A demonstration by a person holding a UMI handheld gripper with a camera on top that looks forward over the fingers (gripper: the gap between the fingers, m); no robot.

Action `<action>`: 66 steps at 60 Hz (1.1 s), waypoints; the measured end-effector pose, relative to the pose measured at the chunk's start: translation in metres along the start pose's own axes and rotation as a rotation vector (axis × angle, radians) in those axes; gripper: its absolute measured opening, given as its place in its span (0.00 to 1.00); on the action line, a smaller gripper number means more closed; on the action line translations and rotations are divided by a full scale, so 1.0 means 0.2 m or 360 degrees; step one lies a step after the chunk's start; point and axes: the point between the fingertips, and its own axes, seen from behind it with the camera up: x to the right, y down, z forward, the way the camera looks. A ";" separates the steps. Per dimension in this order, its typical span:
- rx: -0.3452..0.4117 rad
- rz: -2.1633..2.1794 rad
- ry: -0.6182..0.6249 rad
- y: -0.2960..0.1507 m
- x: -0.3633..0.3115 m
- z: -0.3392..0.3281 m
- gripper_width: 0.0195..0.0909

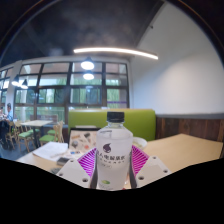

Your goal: Pour water

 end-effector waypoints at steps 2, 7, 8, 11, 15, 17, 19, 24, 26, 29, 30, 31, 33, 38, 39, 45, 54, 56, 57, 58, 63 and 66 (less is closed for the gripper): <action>-0.0050 0.0003 0.0021 0.08 0.03 0.05 0.36; -0.0137 0.0018 -0.0006 0.28 0.09 0.10 0.36; -0.0147 0.0018 -0.0020 0.29 0.08 0.11 0.36; -0.0170 -0.0002 -0.0029 0.31 -0.01 0.08 0.36; -0.0184 -0.0070 -0.0037 0.33 -0.04 0.08 0.36; -0.0186 -0.0092 -0.0035 0.34 -0.05 0.04 0.36; -0.0182 -0.0104 -0.0023 0.33 -0.05 0.04 0.36; -0.0148 -0.0081 -0.0014 0.31 -0.05 0.05 0.35; -0.0136 -0.0073 -0.0010 0.31 -0.05 0.04 0.36; -0.0123 -0.0073 -0.0010 0.31 -0.06 0.02 0.42; -0.0118 -0.0073 -0.0008 0.31 -0.06 0.02 0.45; -0.0113 -0.0073 -0.0005 0.30 -0.06 0.01 0.49; -0.0103 -0.0073 0.0002 0.30 -0.05 0.03 0.55; -0.0181 -0.0053 0.0026 0.33 -0.03 0.00 0.86; -0.0183 -0.0040 0.0014 0.33 -0.02 0.00 0.92; -0.0168 0.0006 -0.0049 0.28 -0.06 -0.14 0.88; -0.0216 -0.0023 -0.0079 0.22 -0.08 -0.42 0.88; -0.0215 -0.0032 -0.0082 0.21 -0.09 -0.52 0.88; -0.0215 -0.0033 -0.0080 0.20 -0.09 -0.57 0.89; -0.0216 -0.0033 -0.0077 0.19 -0.09 -0.61 0.89; -0.0198 -0.0025 -0.0088 0.14 -0.10 -0.84 0.89; -0.0201 -0.0024 -0.0113 0.13 -0.12 -0.98 0.89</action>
